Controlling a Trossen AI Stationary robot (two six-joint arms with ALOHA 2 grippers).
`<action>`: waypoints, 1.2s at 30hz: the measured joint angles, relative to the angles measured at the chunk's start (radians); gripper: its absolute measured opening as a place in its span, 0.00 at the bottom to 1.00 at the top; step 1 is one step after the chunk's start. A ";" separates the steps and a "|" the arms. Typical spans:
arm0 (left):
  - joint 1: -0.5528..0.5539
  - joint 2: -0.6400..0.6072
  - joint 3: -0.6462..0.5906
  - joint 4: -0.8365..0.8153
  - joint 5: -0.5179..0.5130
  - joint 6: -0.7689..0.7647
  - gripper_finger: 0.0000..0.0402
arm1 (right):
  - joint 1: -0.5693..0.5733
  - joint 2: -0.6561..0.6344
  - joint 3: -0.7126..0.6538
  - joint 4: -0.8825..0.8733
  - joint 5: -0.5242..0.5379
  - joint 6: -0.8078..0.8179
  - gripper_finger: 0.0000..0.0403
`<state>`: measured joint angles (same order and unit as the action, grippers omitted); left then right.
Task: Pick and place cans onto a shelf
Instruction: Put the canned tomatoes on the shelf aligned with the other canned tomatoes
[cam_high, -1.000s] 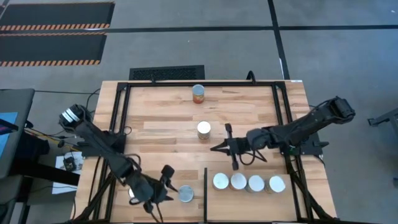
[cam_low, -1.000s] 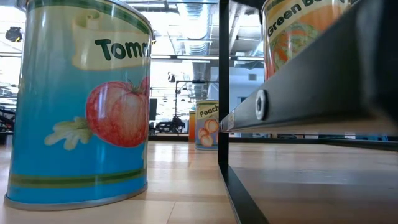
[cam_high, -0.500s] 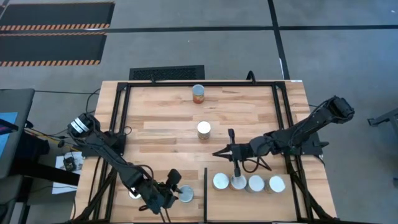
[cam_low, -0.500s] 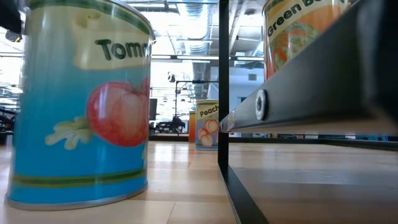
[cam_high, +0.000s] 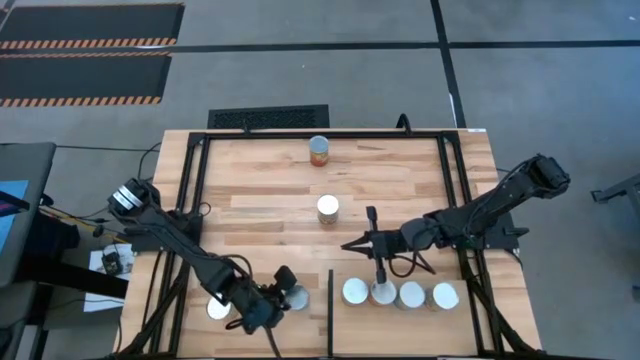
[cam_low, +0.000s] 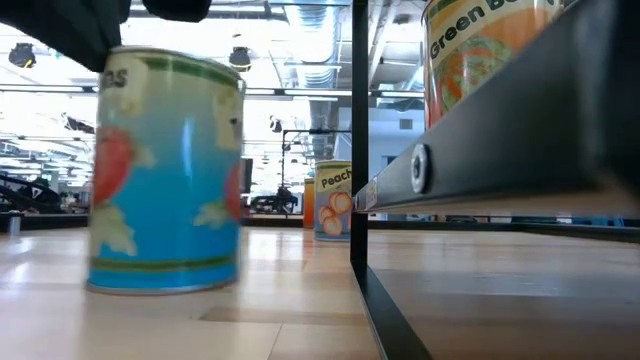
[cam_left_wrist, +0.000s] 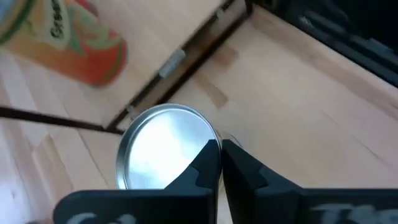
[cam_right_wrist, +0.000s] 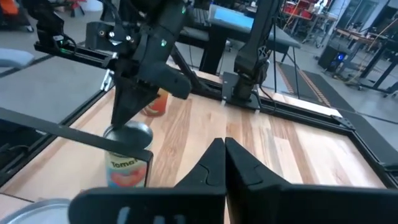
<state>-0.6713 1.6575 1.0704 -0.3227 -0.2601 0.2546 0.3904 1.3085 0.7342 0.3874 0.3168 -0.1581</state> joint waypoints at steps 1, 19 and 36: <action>0.003 -0.008 0.012 -0.031 0.009 0.000 0.00 | 0.000 0.001 0.012 -0.017 -0.001 0.000 0.03; 0.191 -0.253 0.099 -0.205 0.325 0.029 0.00 | 0.041 0.314 0.476 -0.364 -0.189 -0.051 0.25; 0.245 -0.252 0.099 -0.181 0.386 0.025 0.00 | -0.002 0.514 0.790 -0.643 -0.277 -0.061 0.29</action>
<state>-0.4267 1.4055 1.1698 -0.5039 0.1256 0.2801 0.3884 1.8229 1.5246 -0.2556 0.0399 -0.2189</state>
